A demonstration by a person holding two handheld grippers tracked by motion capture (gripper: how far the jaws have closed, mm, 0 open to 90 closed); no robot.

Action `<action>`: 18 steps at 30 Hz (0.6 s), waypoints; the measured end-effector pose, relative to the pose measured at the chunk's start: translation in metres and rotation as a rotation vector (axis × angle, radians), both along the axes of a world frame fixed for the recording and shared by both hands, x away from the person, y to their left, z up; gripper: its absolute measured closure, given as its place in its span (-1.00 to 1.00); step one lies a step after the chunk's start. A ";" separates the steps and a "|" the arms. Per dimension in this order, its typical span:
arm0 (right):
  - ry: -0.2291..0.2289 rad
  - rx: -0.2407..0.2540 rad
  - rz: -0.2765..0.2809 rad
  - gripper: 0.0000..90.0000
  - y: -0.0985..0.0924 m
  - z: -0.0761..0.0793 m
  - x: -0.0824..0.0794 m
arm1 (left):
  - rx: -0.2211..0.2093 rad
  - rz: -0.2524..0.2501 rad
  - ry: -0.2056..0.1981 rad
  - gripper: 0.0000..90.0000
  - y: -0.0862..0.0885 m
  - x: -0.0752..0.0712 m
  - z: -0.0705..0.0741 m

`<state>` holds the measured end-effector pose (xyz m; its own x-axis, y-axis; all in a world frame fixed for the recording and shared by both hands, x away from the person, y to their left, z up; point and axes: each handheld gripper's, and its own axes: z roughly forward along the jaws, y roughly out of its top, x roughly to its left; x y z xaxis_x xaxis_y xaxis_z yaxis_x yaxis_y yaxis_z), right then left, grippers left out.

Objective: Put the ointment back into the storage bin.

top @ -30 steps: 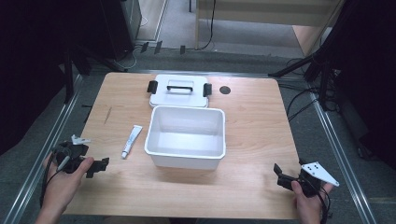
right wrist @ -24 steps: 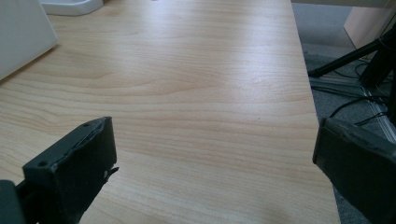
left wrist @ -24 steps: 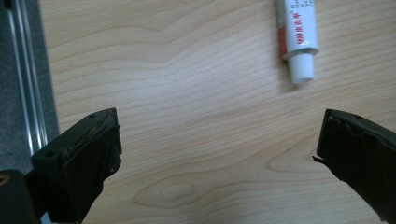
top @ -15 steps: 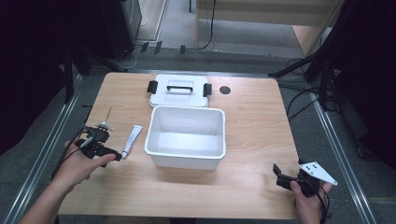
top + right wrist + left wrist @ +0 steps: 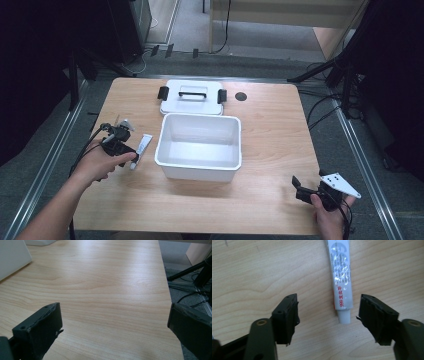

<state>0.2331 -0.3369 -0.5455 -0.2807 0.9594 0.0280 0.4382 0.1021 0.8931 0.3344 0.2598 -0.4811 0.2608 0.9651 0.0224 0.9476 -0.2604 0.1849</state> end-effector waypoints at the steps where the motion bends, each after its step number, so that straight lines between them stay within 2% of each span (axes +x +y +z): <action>1: 0.002 -0.001 0.000 -1.00 0.000 0.000 0.000 | 0.001 -0.013 0.013 -0.17 -0.002 0.005 0.000; 6: 0.003 0.000 0.002 -1.00 0.000 0.000 0.000 | 0.021 -0.027 0.046 0.01 -0.007 0.014 -0.004; 8: 0.003 0.000 0.002 -1.00 0.000 0.000 0.000 | 0.002 -0.023 0.077 0.07 -0.009 0.020 -0.008; 10: 0.003 0.001 0.003 -1.00 0.000 0.000 0.000 | -0.002 -0.025 0.081 0.12 -0.011 0.021 -0.010; 11: 0.004 0.001 0.003 -1.00 0.000 0.000 0.000 | -0.005 -0.034 0.102 0.14 -0.013 0.024 -0.012; 15: 0.004 0.001 0.005 -1.00 0.000 0.000 0.000 | 0.013 -0.043 0.106 0.30 -0.016 0.028 -0.016; 18: 0.005 0.001 0.005 -1.00 0.000 0.000 0.000 | 0.023 -0.046 0.120 0.33 -0.018 0.030 -0.017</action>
<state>0.2331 -0.3368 -0.5455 -0.2856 0.9579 0.0300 0.4418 0.1038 0.8911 0.3645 0.2420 -0.4981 0.3071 0.9516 0.0104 0.9495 -0.3071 0.0642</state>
